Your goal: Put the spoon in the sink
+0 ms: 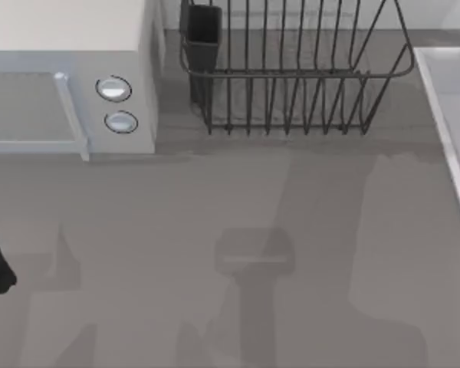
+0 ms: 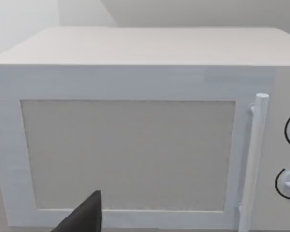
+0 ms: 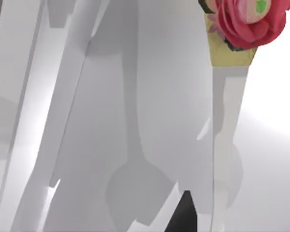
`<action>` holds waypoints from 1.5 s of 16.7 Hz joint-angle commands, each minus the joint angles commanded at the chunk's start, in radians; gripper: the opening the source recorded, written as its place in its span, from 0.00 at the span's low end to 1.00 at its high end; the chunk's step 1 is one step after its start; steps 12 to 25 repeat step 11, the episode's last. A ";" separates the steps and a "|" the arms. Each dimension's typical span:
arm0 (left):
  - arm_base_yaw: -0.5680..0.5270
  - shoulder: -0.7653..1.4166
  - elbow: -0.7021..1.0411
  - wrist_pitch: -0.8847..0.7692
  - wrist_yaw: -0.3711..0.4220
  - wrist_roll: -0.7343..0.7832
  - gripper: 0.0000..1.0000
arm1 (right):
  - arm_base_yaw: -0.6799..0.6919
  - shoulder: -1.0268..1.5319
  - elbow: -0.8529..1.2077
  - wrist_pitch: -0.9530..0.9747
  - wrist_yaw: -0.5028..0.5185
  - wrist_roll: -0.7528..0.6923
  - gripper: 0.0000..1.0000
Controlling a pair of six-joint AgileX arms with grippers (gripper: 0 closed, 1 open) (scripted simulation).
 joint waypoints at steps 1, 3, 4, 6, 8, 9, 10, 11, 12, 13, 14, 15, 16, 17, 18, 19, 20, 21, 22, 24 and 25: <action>0.000 0.000 0.000 0.000 0.000 0.000 1.00 | 0.000 0.000 0.000 0.000 0.000 0.000 0.68; 0.000 0.000 0.000 0.000 0.000 0.000 1.00 | 0.000 0.000 0.000 0.000 0.000 0.000 0.83; 0.000 0.000 0.000 0.000 0.000 0.000 1.00 | 0.000 0.000 0.000 0.000 0.000 0.000 0.90; 0.000 0.000 0.000 0.000 0.000 0.000 1.00 | 0.000 0.000 0.000 0.000 0.000 0.000 1.00; 0.000 0.000 0.000 0.000 0.000 0.000 1.00 | 0.000 0.000 0.000 0.000 0.000 0.000 1.00; 0.000 0.000 0.000 0.000 0.000 0.000 1.00 | 0.000 0.000 0.000 0.000 0.000 0.000 1.00; 0.000 0.000 0.000 0.000 0.000 0.000 1.00 | 0.000 0.000 0.000 0.000 0.000 0.000 1.00; 0.000 0.000 0.000 0.000 0.000 0.000 1.00 | 0.000 0.000 0.000 0.000 0.000 0.000 1.00; 0.000 0.000 0.000 0.000 0.000 0.000 1.00 | 0.000 0.000 0.000 0.000 0.000 0.000 1.00; 0.000 0.000 0.000 0.000 0.000 0.000 1.00 | 0.000 0.000 0.000 0.000 0.000 0.000 1.00; 0.000 0.000 0.000 0.000 0.000 0.000 1.00 | 0.000 0.000 0.000 0.000 0.000 0.000 1.00; 0.000 0.000 0.000 0.000 0.000 0.000 1.00 | 0.000 0.000 0.000 0.000 0.000 0.000 1.00; 0.000 0.000 0.000 0.000 0.000 0.000 1.00 | 0.000 0.000 0.000 0.000 0.000 0.000 1.00; 0.000 0.000 0.000 0.000 0.000 0.000 1.00 | 0.000 0.000 0.000 0.000 0.000 0.000 1.00; 0.000 0.000 0.000 0.000 0.000 0.000 1.00 | 0.000 0.000 0.000 0.000 0.000 0.000 1.00; 0.000 0.000 0.000 0.000 0.000 0.000 1.00 | 0.000 0.000 0.000 0.000 0.000 0.000 1.00; 0.000 0.000 0.000 0.000 0.000 0.000 1.00 | 0.000 0.000 0.000 0.000 0.000 0.000 1.00; 0.000 0.000 0.000 0.000 0.000 0.000 1.00 | 0.000 0.000 0.000 0.000 0.000 0.000 1.00; 0.000 0.000 0.000 0.000 0.000 0.000 1.00 | 0.000 0.000 0.000 0.000 0.000 0.000 1.00; 0.000 0.000 0.000 0.000 0.000 0.000 1.00 | 0.000 0.000 0.000 0.000 0.000 0.000 1.00; 0.000 0.000 0.000 0.000 0.000 0.000 1.00 | 0.000 0.000 0.000 0.000 0.000 0.000 1.00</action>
